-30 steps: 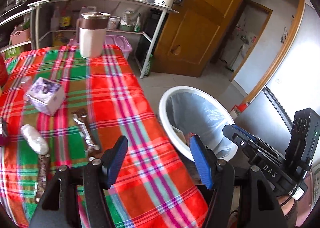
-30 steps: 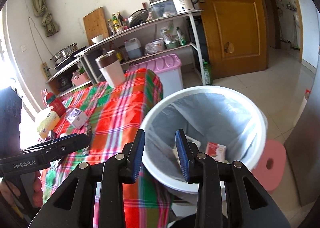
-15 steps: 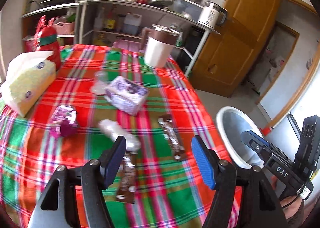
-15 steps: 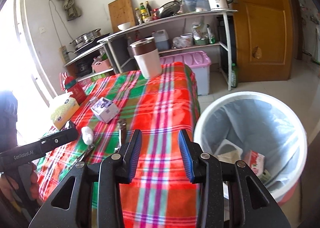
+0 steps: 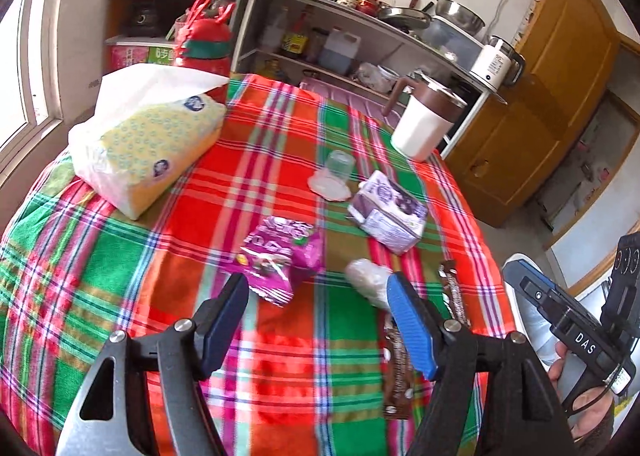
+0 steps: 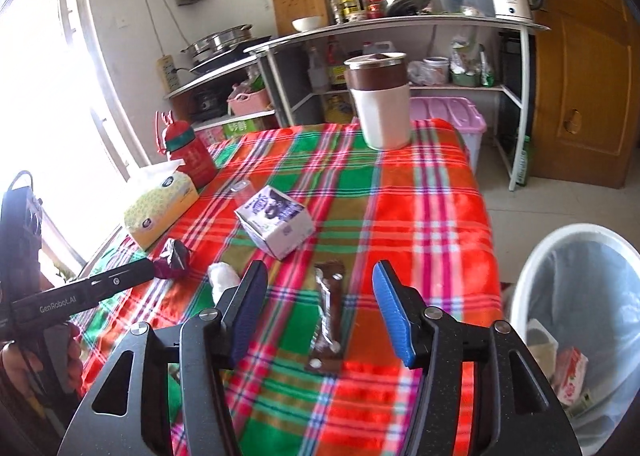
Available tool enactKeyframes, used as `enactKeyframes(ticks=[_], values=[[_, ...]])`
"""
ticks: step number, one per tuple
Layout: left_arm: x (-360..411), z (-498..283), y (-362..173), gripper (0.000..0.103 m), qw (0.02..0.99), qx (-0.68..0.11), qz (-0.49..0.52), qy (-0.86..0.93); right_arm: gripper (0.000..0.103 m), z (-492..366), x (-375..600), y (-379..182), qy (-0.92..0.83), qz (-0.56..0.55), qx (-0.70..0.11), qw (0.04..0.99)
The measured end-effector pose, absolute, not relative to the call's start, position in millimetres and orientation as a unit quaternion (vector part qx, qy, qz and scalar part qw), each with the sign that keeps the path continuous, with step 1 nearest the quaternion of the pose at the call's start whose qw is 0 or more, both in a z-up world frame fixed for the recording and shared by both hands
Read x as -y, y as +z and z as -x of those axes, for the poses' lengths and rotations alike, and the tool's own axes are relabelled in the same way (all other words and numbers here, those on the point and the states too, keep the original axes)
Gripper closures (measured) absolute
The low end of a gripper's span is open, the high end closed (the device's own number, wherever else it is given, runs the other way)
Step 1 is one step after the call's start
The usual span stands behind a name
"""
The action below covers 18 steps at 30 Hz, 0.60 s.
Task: Collect trash
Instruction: 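Move both tools back over the table toward the remaining trash, then grasp the purple snack bag with the left tool while the right tool grasps the purple milk carton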
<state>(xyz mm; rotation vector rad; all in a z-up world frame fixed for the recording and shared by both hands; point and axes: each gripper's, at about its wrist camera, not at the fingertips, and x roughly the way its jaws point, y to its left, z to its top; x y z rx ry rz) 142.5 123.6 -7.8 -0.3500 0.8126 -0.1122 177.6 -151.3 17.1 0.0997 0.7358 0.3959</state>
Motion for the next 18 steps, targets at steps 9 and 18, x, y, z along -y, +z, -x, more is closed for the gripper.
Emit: enactKeyframes(ticks=[9, 18], values=[[-144, -159, -21, 0.026, 0.894, -0.406, 0.180, -0.054, 0.035, -216, 112, 15, 0.221, -0.027, -0.346, 0.912], [-147, -176, -42, 0.024, 0.879, -0.437, 0.178, -0.069, 0.032, -253, 78, -8, 0.230, 0.020, -0.370, 0.900]])
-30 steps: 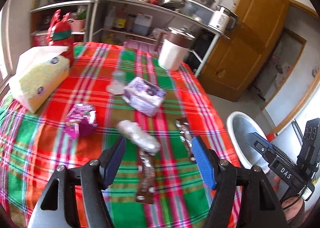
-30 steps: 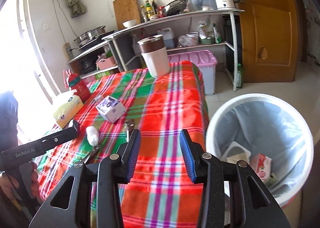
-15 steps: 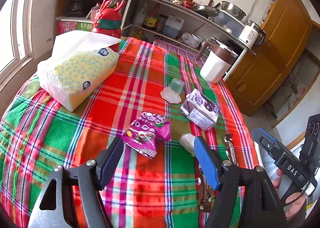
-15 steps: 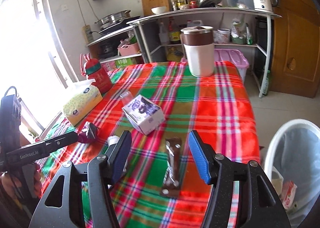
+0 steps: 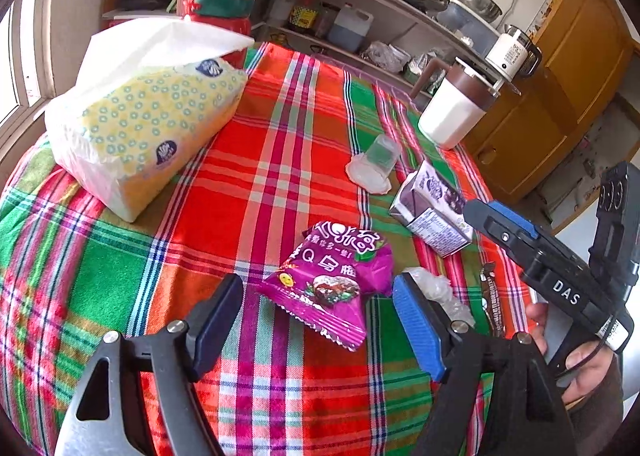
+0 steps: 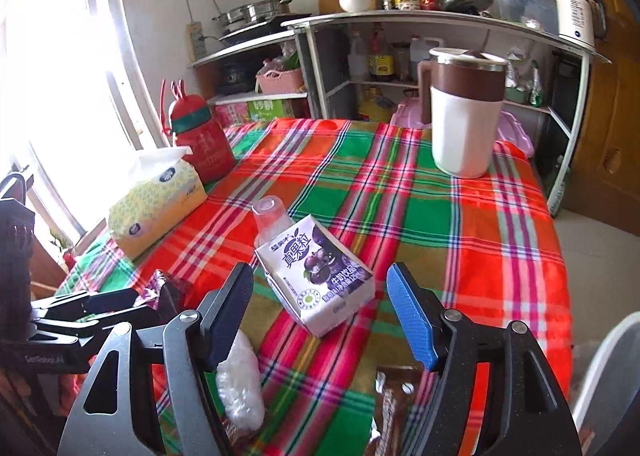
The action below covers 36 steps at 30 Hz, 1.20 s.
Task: Collect trash
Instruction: 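Grasp the purple snack bag with the left tool while the right tool grasps the purple milk carton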
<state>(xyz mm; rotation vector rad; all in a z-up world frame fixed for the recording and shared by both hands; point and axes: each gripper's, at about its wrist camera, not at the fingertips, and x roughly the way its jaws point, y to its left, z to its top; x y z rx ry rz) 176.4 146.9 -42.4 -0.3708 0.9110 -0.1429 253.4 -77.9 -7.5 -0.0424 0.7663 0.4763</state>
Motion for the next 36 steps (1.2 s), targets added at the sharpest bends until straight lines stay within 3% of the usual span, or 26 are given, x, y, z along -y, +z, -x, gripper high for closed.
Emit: enactKeyframes(ticks=[10, 22, 29, 36], values=[[-146, -182, -45, 0.024, 0.880, -0.438, 0.168, -0.072, 0.032, -270, 55, -26, 0.251, 0.082, -0.387, 0.883], [-139, -184, -45, 0.023, 0.887, -0.437, 0.130, -0.070, 0.032, -282, 59, -36, 0.234, 0.059, -0.422, 0.874], [-136, -185, -45, 0.037, 0.890, -0.437, 0.115, -0.061, 0.040, -277, 64, -38, 0.229, 0.041, -0.428, 0.874], [-135, -181, -42, 0.043, 0.893, -0.434, 0.108, -0.057, 0.040, -268, 69, -32, 0.229, 0.034, -0.415, 0.880]])
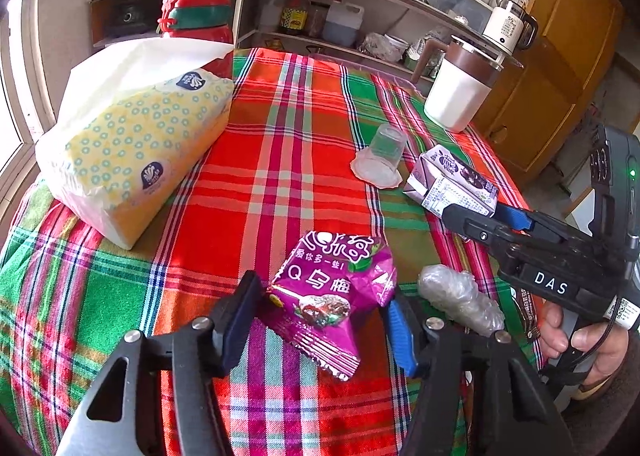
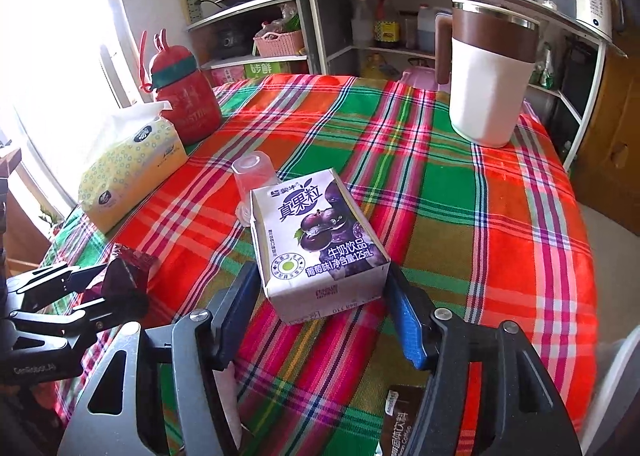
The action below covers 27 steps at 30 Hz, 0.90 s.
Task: Collect trash
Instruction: 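Grasp the purple snack bag with the left tool while the right tool grasps the purple milk carton, then carry the snack bag and milk carton over the bin and open both tools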
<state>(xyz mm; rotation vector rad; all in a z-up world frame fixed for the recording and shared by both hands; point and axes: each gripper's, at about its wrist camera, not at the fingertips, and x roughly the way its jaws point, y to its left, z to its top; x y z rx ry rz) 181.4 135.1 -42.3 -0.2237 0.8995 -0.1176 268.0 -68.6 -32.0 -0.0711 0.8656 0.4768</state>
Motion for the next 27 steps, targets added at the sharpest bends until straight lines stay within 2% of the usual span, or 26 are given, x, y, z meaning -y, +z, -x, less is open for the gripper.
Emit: enactKeyframes(ticks=[14, 27], values=[[-126, -163, -20, 0.046, 0.902, -0.411, 0.112, -0.067, 0.041, -242, 92, -13, 0.222, 0.001, -0.384, 0.896], [-79, -153, 7, 0.046, 0.910, -0.389, 0.101, -0.107, 0.041, -210, 137, 9, 0.205, -0.039, -0.357, 0.910]])
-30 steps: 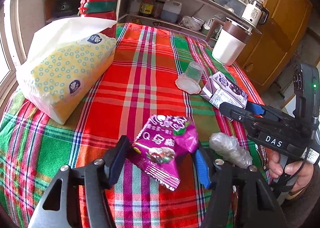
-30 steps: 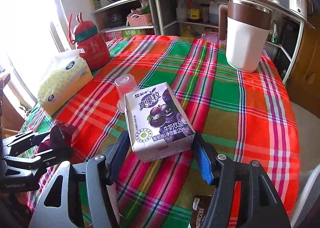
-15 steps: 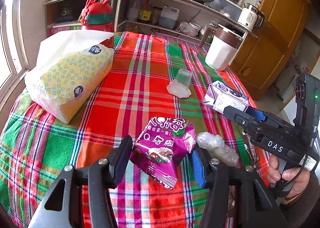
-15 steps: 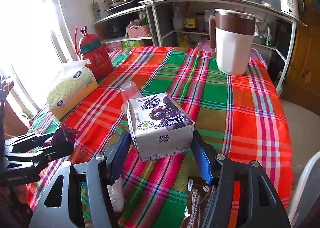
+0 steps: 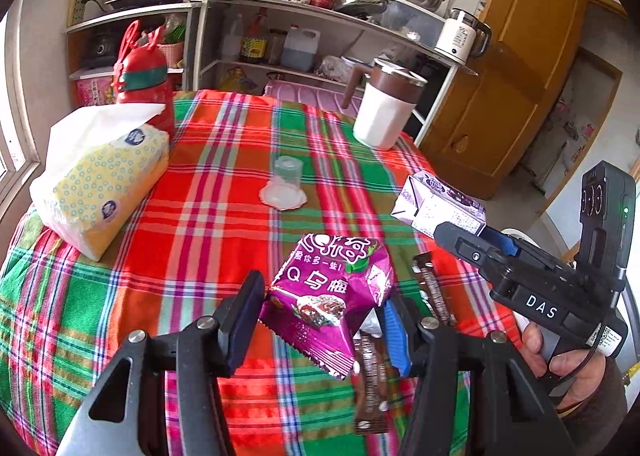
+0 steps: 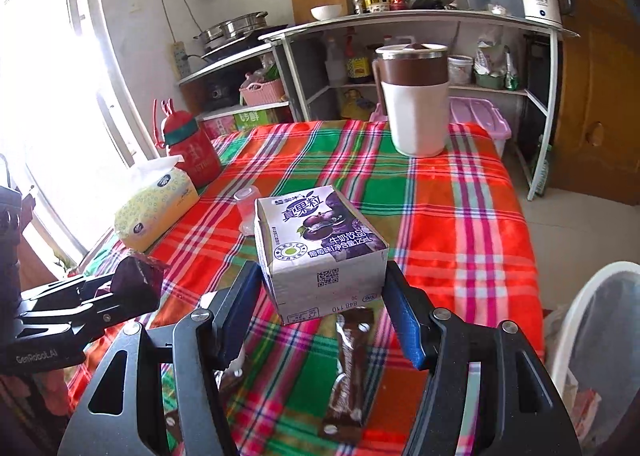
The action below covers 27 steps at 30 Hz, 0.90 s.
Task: Collect trash
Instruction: 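Carry the snack bag and milk carton over the bin and open both tools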
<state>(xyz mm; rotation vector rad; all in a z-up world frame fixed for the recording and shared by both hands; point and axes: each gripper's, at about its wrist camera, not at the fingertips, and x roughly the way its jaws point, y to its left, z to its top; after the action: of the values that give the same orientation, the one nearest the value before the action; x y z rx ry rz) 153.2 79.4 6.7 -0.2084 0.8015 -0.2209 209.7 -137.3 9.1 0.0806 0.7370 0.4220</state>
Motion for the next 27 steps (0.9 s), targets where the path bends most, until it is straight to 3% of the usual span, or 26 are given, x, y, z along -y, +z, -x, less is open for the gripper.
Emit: enactKeyframes(ticks=[27], values=[[94, -154, 28, 0.046, 0.882, -0.389, 0.050, -0.261, 0.041, -141, 304, 28, 0.080, -0.103, -0.326, 0.936]])
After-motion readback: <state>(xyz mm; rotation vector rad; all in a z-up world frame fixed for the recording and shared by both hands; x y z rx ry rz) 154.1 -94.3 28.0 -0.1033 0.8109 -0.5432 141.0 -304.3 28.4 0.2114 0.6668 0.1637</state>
